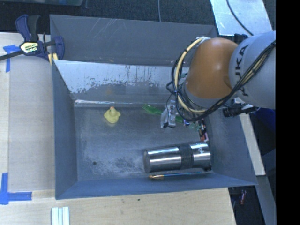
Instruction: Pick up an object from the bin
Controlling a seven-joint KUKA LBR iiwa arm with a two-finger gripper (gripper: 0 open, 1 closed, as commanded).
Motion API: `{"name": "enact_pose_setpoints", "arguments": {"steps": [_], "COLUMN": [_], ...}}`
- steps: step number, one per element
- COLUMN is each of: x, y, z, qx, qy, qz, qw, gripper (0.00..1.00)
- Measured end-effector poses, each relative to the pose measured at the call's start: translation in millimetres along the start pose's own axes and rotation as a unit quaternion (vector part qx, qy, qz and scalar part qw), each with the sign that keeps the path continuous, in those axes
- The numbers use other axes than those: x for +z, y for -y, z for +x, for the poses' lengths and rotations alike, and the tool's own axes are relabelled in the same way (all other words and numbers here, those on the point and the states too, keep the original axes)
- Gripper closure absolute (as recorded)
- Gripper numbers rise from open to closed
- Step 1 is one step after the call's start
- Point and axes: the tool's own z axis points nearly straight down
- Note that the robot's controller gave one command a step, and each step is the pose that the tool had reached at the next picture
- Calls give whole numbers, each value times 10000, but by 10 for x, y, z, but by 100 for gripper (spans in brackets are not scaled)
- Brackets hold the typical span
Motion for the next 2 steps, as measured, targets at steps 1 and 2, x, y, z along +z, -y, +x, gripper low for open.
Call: {"name": "enact_pose_setpoints", "arguments": {"steps": [1, 2], "x": [-100, 81], "y": [-21, -126], "z": [-10, -80], "qx": [-1646, 251], "qy": [10, 1], "qz": [-2, -4], "qw": [9864, 9997], "gripper": [100, 100]}}
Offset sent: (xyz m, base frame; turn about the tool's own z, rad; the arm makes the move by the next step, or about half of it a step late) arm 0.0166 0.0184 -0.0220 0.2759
